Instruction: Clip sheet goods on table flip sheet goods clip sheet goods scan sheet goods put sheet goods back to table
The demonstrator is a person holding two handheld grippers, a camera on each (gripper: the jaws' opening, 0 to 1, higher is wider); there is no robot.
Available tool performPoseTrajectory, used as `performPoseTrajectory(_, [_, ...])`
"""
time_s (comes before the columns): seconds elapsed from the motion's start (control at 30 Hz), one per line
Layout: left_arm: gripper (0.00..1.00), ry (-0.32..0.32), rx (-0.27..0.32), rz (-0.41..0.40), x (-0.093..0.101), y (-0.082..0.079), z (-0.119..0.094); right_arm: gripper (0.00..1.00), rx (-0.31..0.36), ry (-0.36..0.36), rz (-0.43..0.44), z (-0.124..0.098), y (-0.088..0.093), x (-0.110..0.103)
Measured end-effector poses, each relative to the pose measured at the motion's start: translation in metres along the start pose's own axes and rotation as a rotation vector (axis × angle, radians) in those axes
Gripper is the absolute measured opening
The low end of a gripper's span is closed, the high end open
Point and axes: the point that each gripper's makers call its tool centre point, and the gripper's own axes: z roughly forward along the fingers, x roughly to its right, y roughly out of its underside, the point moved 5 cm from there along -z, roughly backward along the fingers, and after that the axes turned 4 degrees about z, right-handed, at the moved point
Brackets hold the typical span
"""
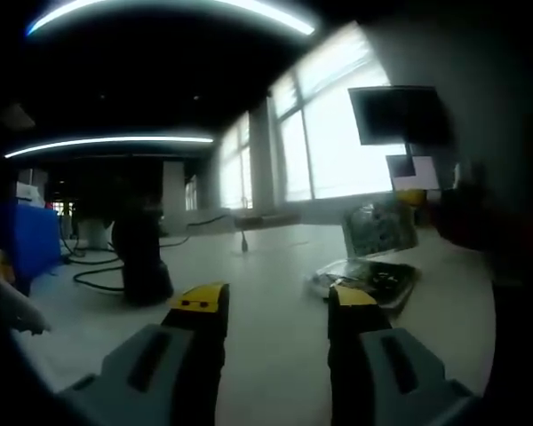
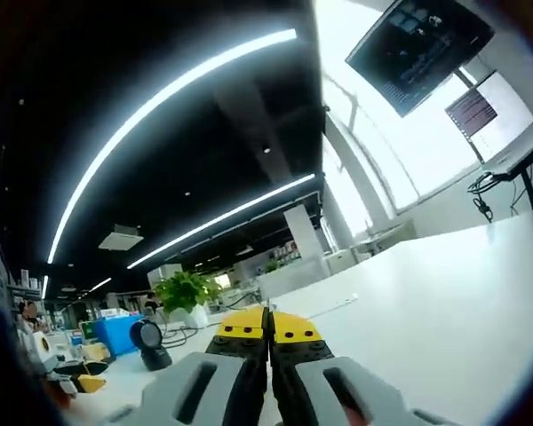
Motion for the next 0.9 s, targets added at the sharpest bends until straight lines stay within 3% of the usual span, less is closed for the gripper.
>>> performPoseTrajectory(0.1, [0.37,0.001,0.001,0.001,0.000,0.000,0.000,0.00,0.039,0.061,-0.011,-0.006,-0.002,0.010])
performPoseTrajectory(0.27, [0.37,0.005,0.000,0.001,0.001,0.000,0.000,0.00,0.070,0.159,0.109,-0.021,0.002,0.030])
performPoseTrajectory(0.37, [0.37,0.004,0.001,0.001,0.000,0.000,0.000,0.00,0.101,0.206,0.107,-0.028,0.003,0.039])
performPoseTrajectory(0.63, [0.37,0.002,-0.002,0.003,0.000,0.000,0.000,0.00,0.112,0.284,0.274,-0.034,0.006,0.049])
performPoseTrajectory(0.73, [0.37,0.001,-0.003,0.004,0.000,0.000,0.000,0.00,0.158,0.314,0.360,-0.036,0.006,0.054])
performPoseTrajectory(0.9, [0.37,0.004,-0.004,0.005,0.001,0.001,0.000,0.00,0.164,0.350,0.409,-0.039,0.013,0.065])
